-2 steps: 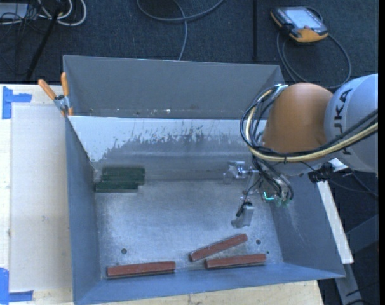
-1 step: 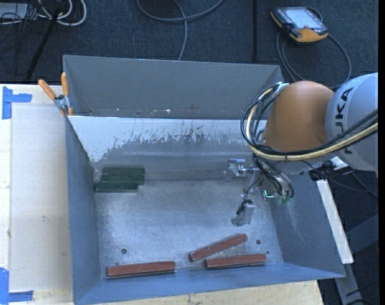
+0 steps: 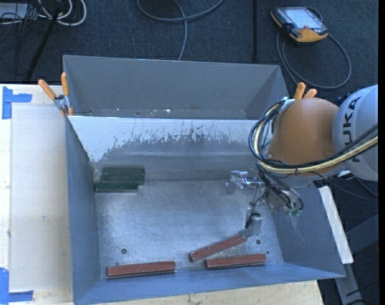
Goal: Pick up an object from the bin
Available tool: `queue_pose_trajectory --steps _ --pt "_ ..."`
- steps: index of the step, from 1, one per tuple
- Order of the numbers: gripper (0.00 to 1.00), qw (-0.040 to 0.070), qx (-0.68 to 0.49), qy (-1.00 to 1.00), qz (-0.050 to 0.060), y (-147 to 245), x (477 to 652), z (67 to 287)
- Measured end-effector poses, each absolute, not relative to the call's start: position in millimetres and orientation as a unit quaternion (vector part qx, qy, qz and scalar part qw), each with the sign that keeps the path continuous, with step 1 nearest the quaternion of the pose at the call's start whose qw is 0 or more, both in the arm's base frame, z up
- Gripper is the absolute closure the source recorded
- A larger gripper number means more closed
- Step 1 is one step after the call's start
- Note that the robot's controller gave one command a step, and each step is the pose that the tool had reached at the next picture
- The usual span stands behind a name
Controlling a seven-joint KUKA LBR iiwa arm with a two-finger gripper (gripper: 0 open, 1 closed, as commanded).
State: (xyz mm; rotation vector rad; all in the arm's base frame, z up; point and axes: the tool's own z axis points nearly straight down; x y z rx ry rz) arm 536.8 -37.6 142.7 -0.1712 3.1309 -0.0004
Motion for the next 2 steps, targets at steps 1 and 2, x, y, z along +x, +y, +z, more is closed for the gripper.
queue_pose_trajectory --steps 1,2 --pt "0.00 0.000 -0.075 0.997 0.000 -38 503.6 120" --pt "1.00 -0.001 -0.126 0.992 0.000 -24 481.3 70"
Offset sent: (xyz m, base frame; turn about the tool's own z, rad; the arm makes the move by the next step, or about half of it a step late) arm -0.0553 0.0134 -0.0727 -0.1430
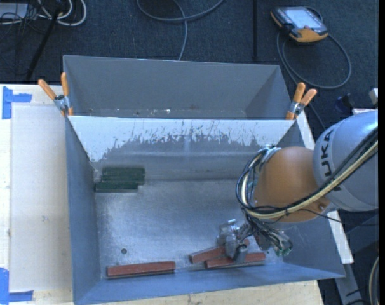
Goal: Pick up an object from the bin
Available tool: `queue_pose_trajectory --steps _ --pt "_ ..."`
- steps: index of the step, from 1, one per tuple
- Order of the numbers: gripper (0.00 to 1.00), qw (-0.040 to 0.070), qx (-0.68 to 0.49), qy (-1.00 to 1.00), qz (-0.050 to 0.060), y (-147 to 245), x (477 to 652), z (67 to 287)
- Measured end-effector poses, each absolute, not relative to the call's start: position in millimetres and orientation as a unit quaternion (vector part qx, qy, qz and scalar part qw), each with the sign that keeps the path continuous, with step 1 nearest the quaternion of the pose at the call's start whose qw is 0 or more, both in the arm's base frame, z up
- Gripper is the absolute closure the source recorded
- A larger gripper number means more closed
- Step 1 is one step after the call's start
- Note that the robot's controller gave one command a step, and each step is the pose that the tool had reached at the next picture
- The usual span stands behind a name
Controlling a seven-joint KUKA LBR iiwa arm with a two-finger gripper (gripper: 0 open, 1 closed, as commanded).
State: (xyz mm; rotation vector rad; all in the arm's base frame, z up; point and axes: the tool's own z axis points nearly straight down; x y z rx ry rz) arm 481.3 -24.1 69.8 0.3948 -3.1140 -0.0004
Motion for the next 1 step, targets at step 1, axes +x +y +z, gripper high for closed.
queue_pose_trajectory --steps 1 --pt "1.00 0.001 0.126 -0.992 0.000 -24.0 481.3 69.8"
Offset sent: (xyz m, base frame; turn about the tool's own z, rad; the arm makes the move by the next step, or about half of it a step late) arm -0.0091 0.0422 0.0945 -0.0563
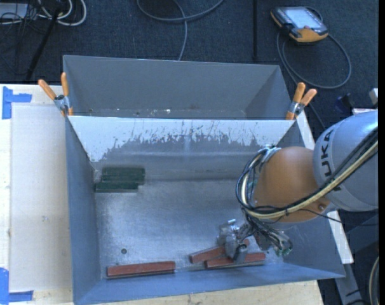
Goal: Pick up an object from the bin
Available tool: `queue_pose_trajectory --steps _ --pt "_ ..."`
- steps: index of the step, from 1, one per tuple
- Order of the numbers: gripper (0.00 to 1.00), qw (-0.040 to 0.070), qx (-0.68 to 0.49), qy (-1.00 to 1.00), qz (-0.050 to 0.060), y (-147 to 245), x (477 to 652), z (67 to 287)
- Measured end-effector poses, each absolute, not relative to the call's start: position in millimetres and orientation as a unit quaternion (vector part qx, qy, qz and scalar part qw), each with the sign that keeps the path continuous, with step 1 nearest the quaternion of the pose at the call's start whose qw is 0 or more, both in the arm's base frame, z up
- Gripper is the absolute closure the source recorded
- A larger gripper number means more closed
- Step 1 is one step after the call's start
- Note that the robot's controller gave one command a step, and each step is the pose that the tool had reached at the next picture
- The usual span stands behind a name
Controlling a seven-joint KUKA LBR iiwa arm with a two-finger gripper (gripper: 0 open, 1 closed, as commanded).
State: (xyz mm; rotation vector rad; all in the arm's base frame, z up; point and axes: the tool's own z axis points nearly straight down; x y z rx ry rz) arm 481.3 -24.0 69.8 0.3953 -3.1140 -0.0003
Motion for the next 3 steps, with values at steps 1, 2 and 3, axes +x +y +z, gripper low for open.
queue_pose_trajectory --steps 1,2,3 --pt "1.00 0.005 0.140 -0.990 -0.001 -2 473.9 117" --pt "1.00 -0.002 0.266 -0.964 0.000 -8 483.5 133" --pt "1.00 0.000 0.329 -0.944 -0.001 -53 482.7 237"
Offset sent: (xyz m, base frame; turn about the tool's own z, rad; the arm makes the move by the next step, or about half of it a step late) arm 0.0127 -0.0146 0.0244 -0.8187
